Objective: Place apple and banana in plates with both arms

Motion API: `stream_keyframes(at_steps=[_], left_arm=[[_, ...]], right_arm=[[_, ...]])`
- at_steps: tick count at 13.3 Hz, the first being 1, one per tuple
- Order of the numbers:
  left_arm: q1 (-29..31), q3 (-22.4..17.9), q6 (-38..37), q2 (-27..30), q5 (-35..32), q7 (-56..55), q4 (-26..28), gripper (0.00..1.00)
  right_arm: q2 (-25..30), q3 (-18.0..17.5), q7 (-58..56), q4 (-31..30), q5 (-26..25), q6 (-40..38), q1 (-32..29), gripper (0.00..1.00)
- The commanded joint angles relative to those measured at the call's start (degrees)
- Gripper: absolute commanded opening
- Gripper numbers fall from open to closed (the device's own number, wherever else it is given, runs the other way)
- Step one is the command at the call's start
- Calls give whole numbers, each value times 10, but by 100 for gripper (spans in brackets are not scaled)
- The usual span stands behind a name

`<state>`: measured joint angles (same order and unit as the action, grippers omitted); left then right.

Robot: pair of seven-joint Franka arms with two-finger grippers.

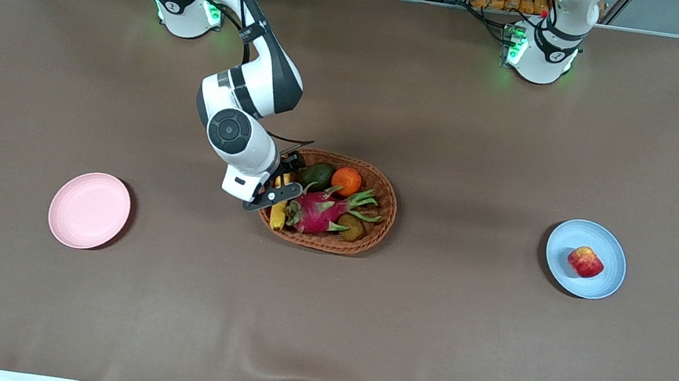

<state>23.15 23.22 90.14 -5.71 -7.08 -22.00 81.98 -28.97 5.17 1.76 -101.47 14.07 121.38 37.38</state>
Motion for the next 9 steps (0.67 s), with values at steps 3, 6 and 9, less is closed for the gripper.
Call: stream_keyframes(at_steps=[3,6,9], left_arm=[[1,29,-25,3,-7,16,-2,100],[6,28,-25,3,-2,52,-3,100],[5,29,-23,3,7,64,-4,100]], right_arm=[[2,7,56,-12,-5,-7,28,100],[-2,7,56,-14,-13,-11,30,90],[-8,11,80,-14,-39,-24,45,57]])
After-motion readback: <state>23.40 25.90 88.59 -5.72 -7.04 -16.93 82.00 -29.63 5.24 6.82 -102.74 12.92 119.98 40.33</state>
